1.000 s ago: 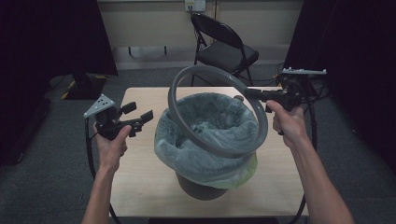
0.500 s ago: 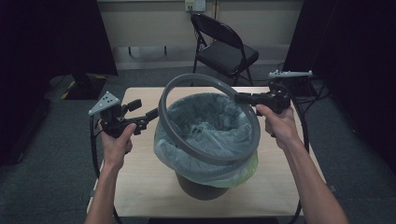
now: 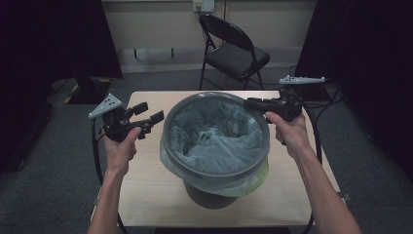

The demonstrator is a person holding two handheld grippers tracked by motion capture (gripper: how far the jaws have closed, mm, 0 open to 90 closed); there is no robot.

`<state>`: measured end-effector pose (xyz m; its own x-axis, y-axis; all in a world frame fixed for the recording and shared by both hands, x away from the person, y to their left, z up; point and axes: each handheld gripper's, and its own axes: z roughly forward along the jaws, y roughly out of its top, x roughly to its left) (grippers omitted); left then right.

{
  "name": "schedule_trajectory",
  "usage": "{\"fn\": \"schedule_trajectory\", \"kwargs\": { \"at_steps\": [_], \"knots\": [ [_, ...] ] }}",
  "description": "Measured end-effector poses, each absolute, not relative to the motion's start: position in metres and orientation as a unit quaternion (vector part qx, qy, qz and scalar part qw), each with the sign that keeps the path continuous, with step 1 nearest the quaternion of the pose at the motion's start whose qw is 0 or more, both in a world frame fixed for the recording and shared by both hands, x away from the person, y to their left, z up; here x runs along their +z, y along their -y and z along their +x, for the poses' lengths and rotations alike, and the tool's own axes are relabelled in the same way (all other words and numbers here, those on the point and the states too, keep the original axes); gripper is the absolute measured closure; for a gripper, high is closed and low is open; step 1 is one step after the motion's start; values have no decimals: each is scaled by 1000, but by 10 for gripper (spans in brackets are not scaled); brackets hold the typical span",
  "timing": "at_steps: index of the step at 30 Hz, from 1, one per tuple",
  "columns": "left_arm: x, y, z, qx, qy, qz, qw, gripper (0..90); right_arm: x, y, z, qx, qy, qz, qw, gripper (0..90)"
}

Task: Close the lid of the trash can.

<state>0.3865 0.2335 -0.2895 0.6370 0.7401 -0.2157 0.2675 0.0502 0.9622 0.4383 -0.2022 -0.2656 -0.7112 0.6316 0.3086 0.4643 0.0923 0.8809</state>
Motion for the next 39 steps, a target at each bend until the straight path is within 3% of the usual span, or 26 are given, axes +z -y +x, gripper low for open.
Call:
{"fn": "schedule_trajectory", "kwargs": {
  "at_steps": [6, 9, 12, 18, 20, 25, 39],
  "knots": [
    [-277, -226, 382, 165, -347, 662, 643, 269, -265, 205, 429, 574, -729, 360, 98, 588],
    [-277, -218, 377, 165, -331, 677, 636, 293, -261, 207, 416, 579, -724, 350, 136, 573],
    [-279, -214, 373, 165, -320, 688, 630, 335, -261, 210, 406, 587, -719, 342, 143, 574],
    [-281, -210, 372, 151, -317, 697, 625, 413, -269, 213, 394, 583, -714, 344, 178, 674],
    [-281, -209, 371, 147, -310, 700, 626, 482, -272, 213, 392, 584, -714, 339, 185, 731],
    [-284, -208, 368, 145, -295, 703, 630, 552, -276, 214, 389, 590, -706, 345, 186, 744],
    [-289, -208, 367, 144, -301, 703, 629, 564, -277, 211, 387, 576, -710, 355, 195, 766]
  ]
}}
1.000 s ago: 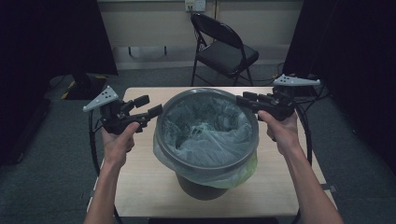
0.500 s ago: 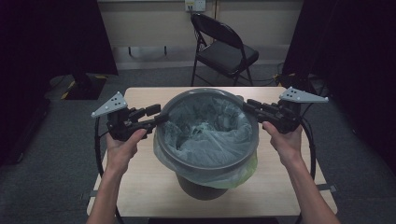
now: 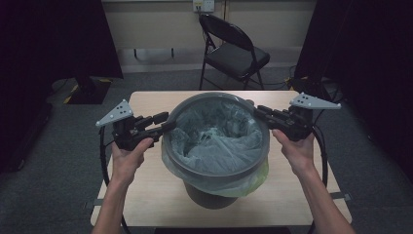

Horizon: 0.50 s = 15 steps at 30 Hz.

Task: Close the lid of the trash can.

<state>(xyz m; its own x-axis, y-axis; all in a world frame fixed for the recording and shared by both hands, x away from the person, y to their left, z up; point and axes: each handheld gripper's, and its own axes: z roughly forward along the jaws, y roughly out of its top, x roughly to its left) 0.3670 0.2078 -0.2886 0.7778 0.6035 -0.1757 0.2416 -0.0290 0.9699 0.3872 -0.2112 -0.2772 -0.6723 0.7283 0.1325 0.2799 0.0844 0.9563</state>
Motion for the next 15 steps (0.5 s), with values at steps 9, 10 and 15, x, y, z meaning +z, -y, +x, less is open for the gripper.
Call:
{"fn": "schedule_trajectory", "kwargs": {
  "at_steps": [9, 10, 15],
  "knots": [
    [-281, -203, 393, 131, -311, 703, 626, 501, -267, 214, 412, 591, -711, 343, 167, 655],
    [-280, -202, 396, 133, -311, 704, 624, 510, -265, 213, 416, 592, -709, 345, 168, 670],
    [-280, -194, 407, 131, -307, 723, 605, 630, -265, 207, 425, 592, -712, 342, 160, 801]
  ]
}}
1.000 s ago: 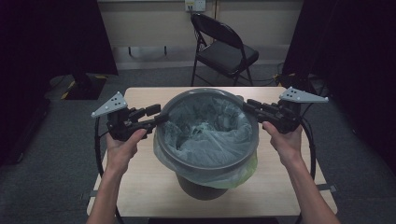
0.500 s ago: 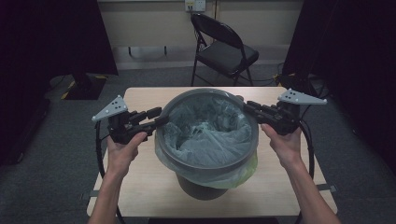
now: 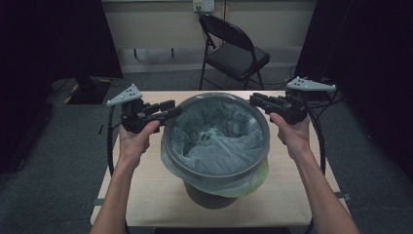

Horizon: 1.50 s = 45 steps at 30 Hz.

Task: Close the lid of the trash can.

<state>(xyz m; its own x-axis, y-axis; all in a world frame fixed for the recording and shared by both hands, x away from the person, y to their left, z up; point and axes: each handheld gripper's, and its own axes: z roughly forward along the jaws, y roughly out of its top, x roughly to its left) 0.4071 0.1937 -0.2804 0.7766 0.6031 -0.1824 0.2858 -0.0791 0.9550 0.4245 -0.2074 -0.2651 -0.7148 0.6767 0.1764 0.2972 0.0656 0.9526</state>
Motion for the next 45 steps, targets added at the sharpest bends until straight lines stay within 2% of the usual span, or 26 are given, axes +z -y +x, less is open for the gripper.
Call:
{"fn": "schedule_trajectory", "kwargs": {
  "at_steps": [2, 7, 8, 12, 22, 27, 34, 39, 45],
  "knots": [
    [-284, -191, 407, 129, -309, 723, 604, 625, -268, 206, 425, 599, -712, 338, 145, 843],
    [-284, -191, 408, 128, -312, 725, 601, 626, -270, 206, 425, 599, -709, 345, 141, 847],
    [-284, -192, 408, 128, -312, 724, 602, 624, -269, 207, 424, 598, -709, 344, 142, 822],
    [-283, -201, 410, 128, -329, 701, 620, 419, -267, 213, 425, 604, -703, 345, 147, 681],
    [-285, -230, 399, 173, -355, 674, 625, 251, -271, 239, 422, 585, -689, 384, 190, 379],
    [-299, -241, 394, 188, -379, 676, 603, 171, -280, 249, 417, 565, -696, 389, 212, 273],
    [-316, -250, 391, 180, -395, 682, 589, 181, -297, 261, 406, 533, -706, 407, 229, 277],
    [-326, -250, 386, 196, -391, 707, 556, 181, -309, 271, 397, 524, -703, 421, 234, 213],
    [-343, -253, 377, 200, -396, 722, 531, 180, -322, 282, 386, 517, -699, 436, 233, 202]
  ]
}}
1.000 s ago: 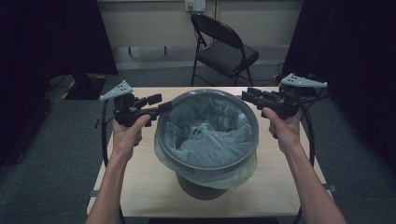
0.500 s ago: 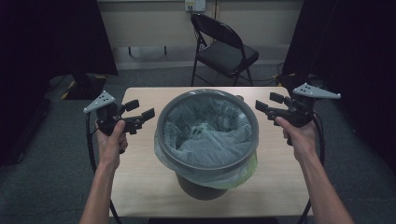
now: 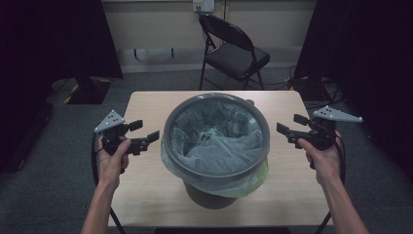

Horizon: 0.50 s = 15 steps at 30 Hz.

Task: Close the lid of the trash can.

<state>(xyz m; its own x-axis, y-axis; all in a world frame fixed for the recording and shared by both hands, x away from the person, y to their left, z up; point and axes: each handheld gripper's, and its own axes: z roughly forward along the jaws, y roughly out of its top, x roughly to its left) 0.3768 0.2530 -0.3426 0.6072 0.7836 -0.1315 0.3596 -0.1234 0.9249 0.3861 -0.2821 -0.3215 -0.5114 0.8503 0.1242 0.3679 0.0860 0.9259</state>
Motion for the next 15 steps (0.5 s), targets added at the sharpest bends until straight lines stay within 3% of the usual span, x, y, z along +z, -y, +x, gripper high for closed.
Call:
{"fn": "schedule_trajectory", "kwargs": {
  "at_steps": [15],
  "knots": [
    [-393, -257, 364, 185, -445, 741, 468, 160, -370, 294, 361, 457, -721, 466, 233, 157]
  ]
}}
